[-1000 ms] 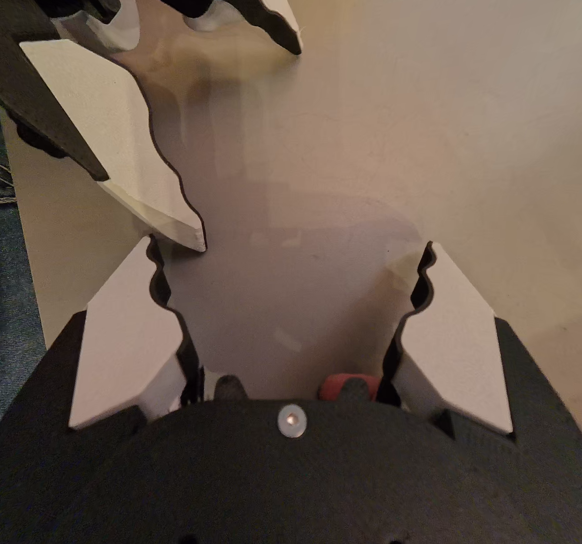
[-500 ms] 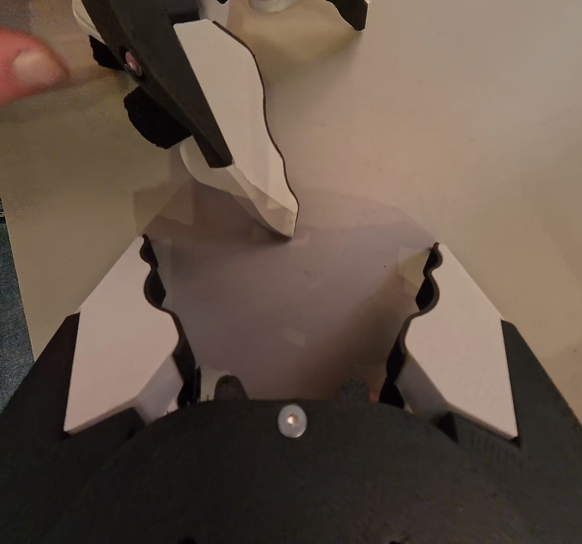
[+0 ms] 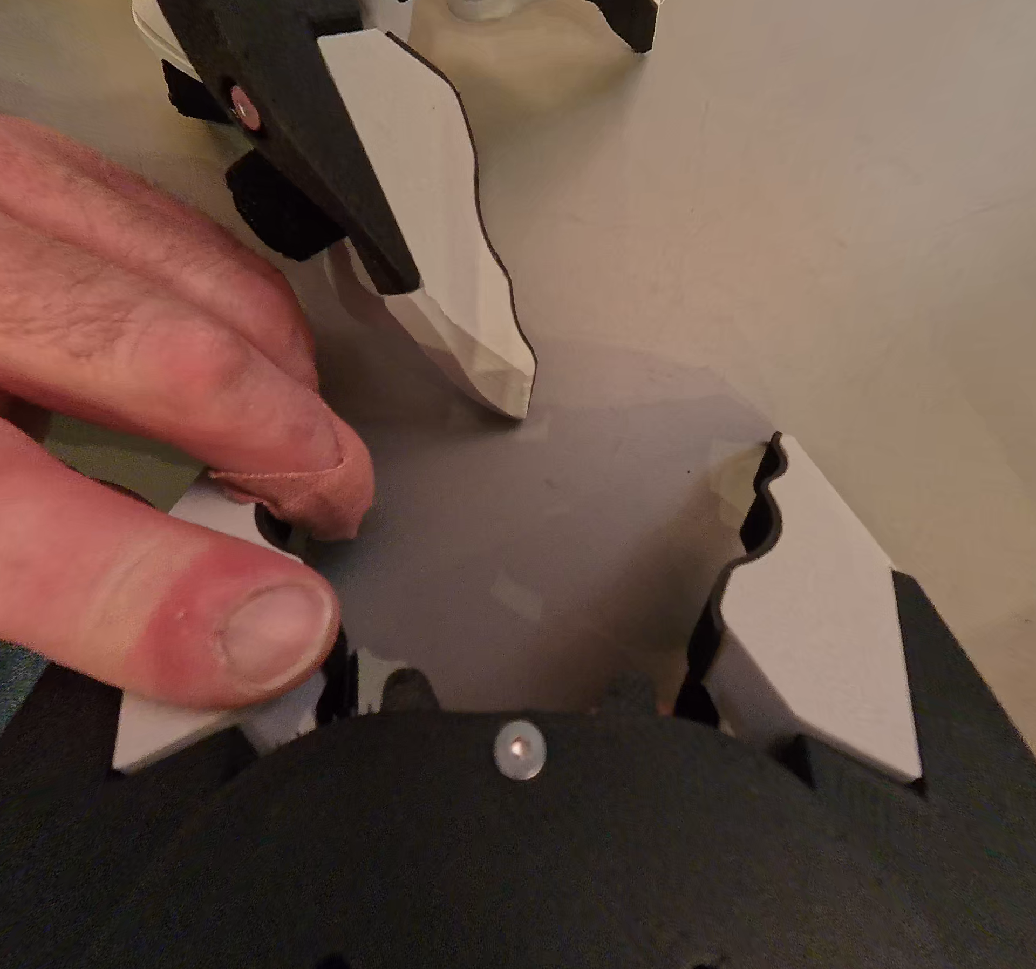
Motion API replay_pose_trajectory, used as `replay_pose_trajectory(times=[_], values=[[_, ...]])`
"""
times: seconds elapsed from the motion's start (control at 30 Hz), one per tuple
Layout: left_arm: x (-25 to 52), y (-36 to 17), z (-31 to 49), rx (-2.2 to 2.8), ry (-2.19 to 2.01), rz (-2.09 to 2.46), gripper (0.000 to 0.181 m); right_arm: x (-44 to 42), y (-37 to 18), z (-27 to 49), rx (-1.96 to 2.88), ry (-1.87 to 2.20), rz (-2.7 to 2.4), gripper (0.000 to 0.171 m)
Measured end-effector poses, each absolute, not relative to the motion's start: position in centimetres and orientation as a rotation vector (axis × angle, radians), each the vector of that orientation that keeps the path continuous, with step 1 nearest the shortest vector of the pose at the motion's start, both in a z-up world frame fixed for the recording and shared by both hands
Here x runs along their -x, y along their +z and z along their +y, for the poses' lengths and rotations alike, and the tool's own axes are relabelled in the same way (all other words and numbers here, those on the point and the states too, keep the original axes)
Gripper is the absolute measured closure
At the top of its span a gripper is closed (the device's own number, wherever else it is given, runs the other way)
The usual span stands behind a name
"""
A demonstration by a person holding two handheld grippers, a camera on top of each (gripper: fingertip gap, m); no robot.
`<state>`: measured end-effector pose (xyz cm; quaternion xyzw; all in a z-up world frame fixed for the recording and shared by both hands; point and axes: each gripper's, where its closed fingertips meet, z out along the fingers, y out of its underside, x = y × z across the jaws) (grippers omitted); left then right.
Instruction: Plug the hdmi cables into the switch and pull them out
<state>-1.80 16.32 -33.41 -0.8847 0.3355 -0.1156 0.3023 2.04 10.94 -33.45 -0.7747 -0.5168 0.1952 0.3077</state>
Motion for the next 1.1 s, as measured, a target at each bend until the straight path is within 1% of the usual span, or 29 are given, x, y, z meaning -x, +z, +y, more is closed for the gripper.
replay_pose_trajectory(times=[1.1], values=[[1.8, -33.39, 16.32, 2.346, -0.307, 0.89, 0.035, -2.51, -33.38, 10.85, 2.091, 0.498, -1.295, 0.012]])
